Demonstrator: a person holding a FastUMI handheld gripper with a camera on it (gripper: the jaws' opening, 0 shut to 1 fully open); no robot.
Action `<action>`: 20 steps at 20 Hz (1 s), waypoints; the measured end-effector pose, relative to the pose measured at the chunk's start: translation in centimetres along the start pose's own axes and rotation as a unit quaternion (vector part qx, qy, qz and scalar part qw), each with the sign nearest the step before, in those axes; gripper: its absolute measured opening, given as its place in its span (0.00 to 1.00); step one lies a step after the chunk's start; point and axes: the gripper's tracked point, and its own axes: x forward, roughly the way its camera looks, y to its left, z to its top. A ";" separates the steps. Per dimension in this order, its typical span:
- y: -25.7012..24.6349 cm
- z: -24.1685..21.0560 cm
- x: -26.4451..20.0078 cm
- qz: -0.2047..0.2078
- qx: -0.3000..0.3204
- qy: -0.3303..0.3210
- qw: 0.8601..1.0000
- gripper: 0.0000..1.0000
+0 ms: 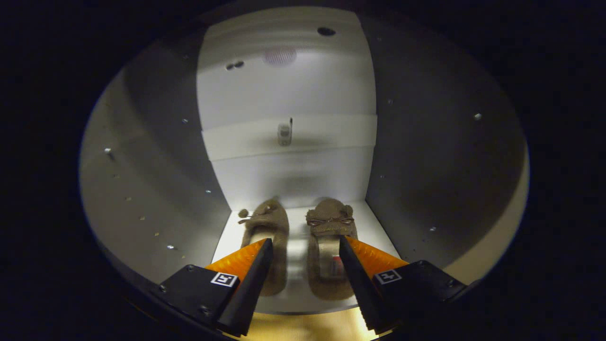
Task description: Open the shoe cabinet door, grab the shoes and put them into the shoe cabinet, then close the shoe cabinet door.
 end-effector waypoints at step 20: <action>-7.3 0.2 -41.3 0.054 0.011 -0.227 0.972 0.98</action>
